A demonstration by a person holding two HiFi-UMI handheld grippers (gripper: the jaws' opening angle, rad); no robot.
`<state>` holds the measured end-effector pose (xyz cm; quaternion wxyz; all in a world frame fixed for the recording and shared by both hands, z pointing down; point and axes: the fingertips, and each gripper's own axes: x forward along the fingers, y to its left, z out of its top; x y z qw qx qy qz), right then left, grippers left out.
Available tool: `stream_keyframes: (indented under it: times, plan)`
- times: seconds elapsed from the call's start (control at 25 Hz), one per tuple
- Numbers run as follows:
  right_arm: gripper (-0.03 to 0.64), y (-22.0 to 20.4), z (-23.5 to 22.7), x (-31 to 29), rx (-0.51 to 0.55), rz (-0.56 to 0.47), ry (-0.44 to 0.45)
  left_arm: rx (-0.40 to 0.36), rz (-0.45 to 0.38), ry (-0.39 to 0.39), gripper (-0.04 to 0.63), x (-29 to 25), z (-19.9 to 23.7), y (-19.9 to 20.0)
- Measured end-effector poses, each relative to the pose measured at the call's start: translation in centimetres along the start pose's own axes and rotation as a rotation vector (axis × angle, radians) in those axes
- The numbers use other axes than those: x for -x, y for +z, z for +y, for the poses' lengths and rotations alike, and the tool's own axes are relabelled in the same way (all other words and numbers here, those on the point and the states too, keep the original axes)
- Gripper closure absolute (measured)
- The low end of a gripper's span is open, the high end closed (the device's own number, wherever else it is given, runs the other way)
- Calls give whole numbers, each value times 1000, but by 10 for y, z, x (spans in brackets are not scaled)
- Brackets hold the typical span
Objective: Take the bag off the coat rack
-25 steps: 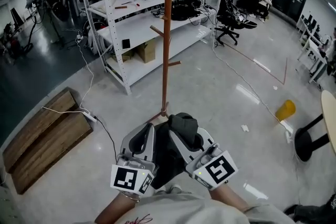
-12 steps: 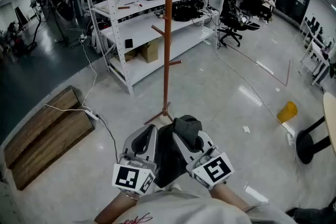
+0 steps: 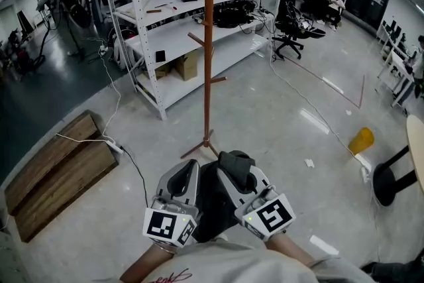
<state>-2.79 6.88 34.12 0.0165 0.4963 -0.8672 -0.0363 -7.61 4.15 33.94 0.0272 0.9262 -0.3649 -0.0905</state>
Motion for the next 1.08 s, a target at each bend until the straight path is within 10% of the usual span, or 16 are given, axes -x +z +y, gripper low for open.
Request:
stream_keyframes:
  times: [1.08]
  plan:
    - [580,5,-15,-12,65,-3,-3,-3,-14,14,577,-18,9,2]
